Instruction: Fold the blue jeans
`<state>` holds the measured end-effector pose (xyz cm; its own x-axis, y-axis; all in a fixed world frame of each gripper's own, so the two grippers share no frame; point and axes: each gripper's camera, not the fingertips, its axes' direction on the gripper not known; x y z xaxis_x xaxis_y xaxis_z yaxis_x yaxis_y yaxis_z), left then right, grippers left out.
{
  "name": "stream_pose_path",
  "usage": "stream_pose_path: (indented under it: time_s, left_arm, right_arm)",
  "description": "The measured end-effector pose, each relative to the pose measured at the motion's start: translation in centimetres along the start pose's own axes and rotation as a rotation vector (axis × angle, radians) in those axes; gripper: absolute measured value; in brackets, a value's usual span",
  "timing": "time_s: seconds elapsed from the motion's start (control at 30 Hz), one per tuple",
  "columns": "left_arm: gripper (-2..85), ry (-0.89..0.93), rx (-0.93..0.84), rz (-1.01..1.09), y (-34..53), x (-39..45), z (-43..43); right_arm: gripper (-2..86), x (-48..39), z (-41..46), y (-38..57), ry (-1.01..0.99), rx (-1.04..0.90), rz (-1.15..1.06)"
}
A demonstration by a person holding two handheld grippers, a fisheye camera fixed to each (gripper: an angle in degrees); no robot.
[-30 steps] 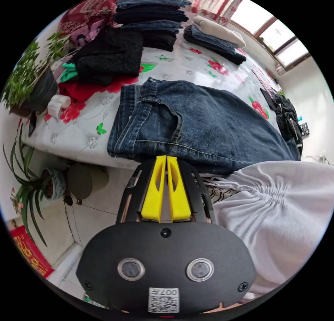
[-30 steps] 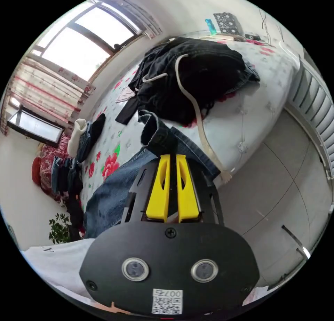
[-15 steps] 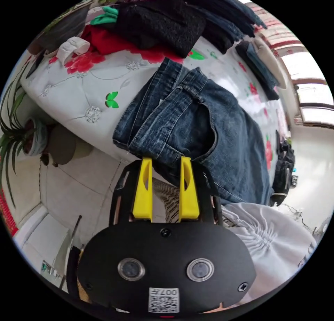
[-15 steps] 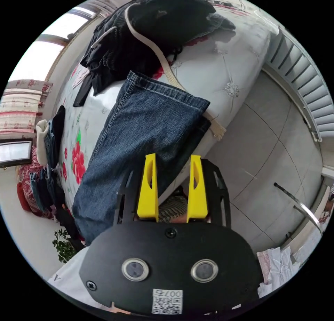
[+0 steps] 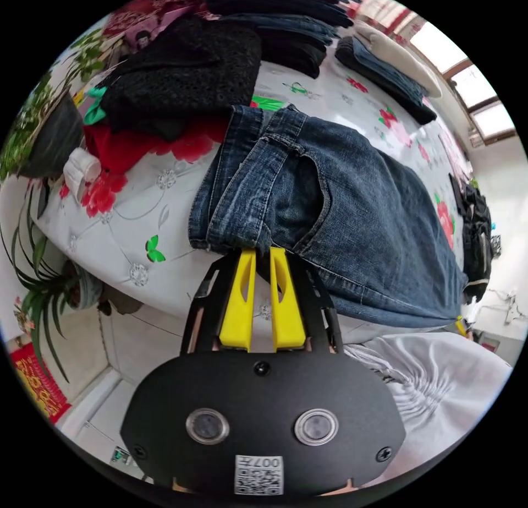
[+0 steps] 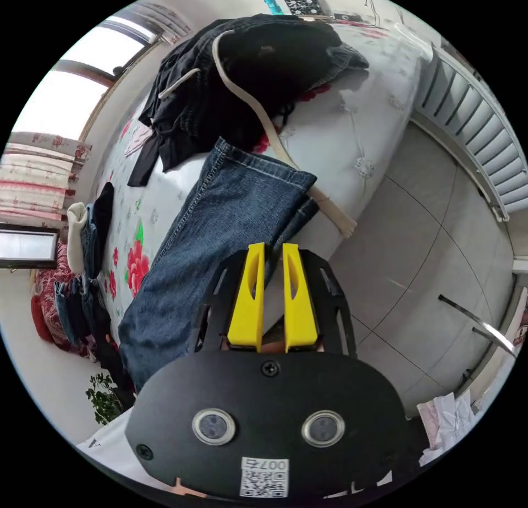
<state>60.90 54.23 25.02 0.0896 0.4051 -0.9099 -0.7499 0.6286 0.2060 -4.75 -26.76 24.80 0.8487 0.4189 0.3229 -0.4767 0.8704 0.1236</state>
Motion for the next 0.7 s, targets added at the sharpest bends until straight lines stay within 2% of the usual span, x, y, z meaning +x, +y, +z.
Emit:
stream_pose_path:
  time_s: [0.07, 0.17, 0.27, 0.4, 0.53, 0.7]
  left_arm:
    - [6.0, 0.053, 0.008, -0.040, 0.6, -1.0, -0.3]
    - [5.0, 0.062, 0.022, -0.040, 1.0, -1.6, -0.7]
    - [1.8, 0.042, -0.009, -0.024, -0.1, -1.0, -0.3]
    - [0.0, -0.002, -0.062, 0.019, -1.7, -0.2, -0.4]
    - [-0.3, 0.045, -0.038, 0.042, -2.2, -0.8, -2.7]
    - [-0.2, 0.095, -0.029, 0.096, -2.2, -1.2, -5.6]
  right_arm:
    - [4.0, 0.9, -1.2, 1.5, 0.040, 0.056, -0.010]
    - [5.1, 0.8, -2.4, 2.7, -0.029, 0.120, -0.057]
    - [5.3, -0.1, -0.9, 1.7, -0.082, 0.067, -0.080]
    - [3.1, -1.6, 2.1, -0.6, -0.023, -0.020, -0.079]
    - [0.6, -2.0, 2.5, -1.8, 0.025, -0.037, -0.088]
    - [0.2, -0.8, -3.2, -0.6, -0.176, 0.086, -0.153]
